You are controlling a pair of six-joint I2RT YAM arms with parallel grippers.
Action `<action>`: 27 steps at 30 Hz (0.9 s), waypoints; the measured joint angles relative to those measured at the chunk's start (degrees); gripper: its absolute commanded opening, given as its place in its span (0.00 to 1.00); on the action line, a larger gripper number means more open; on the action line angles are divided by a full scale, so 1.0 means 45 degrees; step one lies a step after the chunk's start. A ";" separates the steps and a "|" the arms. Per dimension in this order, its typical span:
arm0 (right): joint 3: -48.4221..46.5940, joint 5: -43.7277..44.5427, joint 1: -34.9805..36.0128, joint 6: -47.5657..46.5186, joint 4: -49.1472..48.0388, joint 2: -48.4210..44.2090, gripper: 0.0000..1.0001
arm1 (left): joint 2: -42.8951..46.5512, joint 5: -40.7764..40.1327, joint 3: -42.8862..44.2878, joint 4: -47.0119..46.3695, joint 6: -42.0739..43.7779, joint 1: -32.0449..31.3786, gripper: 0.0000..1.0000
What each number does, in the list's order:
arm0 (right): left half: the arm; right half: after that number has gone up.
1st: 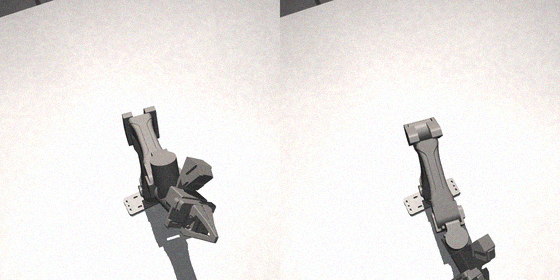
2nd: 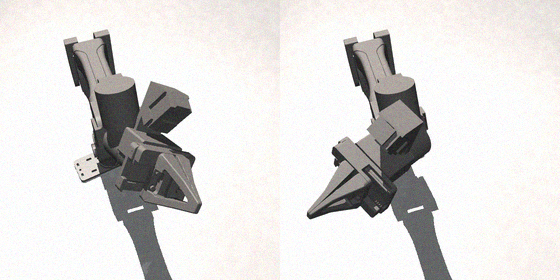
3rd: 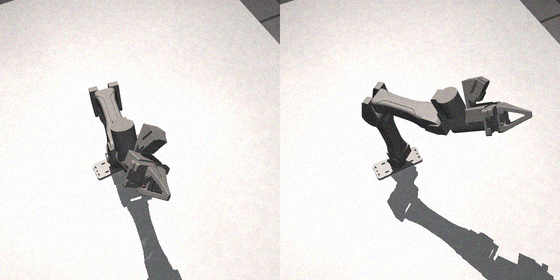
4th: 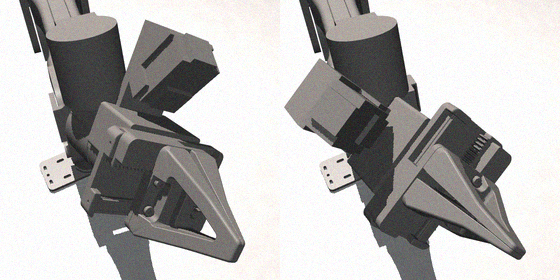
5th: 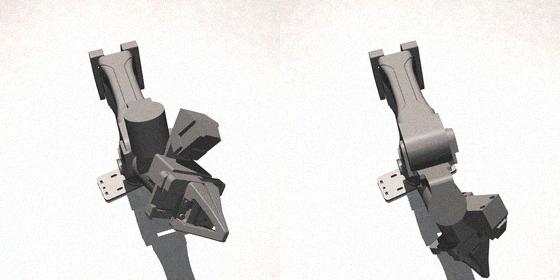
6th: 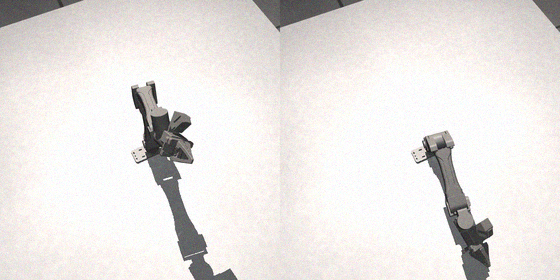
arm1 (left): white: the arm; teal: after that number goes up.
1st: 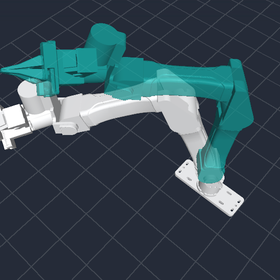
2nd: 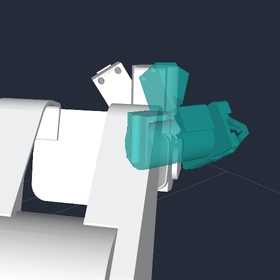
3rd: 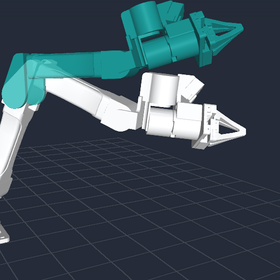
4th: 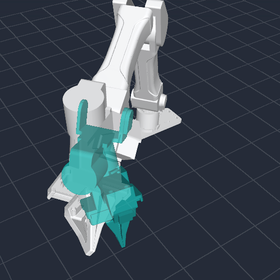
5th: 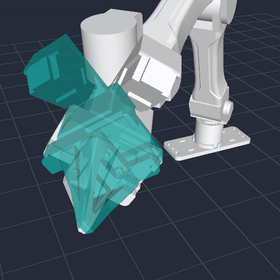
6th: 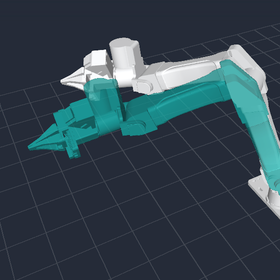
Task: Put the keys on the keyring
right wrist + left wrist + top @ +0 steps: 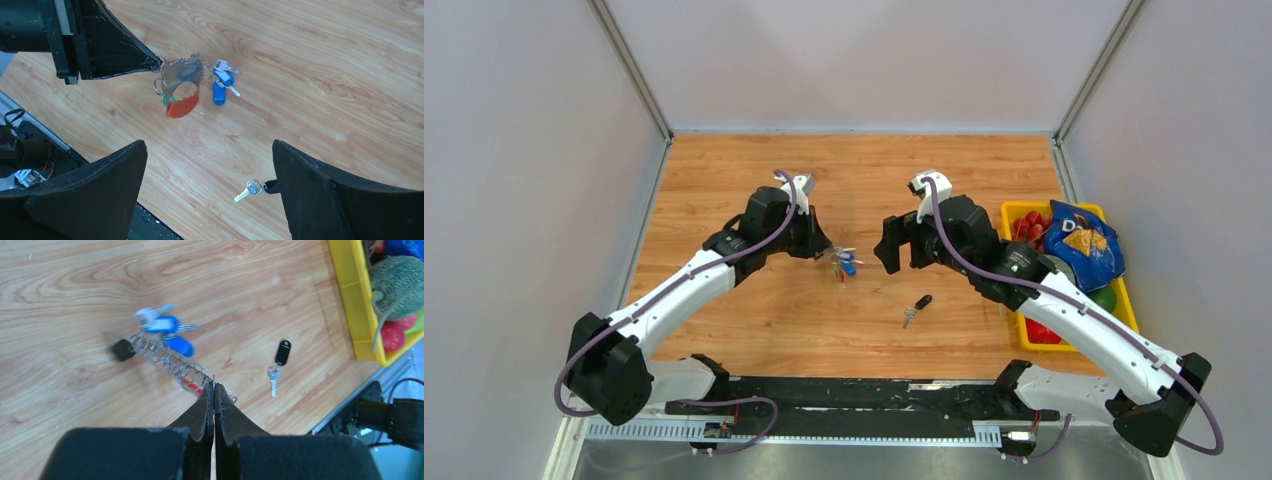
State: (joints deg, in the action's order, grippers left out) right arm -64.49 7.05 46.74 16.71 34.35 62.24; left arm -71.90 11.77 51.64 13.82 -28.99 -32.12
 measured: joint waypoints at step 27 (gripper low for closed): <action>-0.0345 -0.4148 0.0690 -0.2011 -0.0743 -0.0777 0.77 | 0.1273 0.3852 0.4027 0.4964 0.1603 -0.0461 0.00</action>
State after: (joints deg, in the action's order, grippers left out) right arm -66.04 -11.62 49.84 7.66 31.00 58.74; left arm -66.17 29.10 69.76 36.16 -21.78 -34.20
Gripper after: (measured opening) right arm 0.827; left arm 0.008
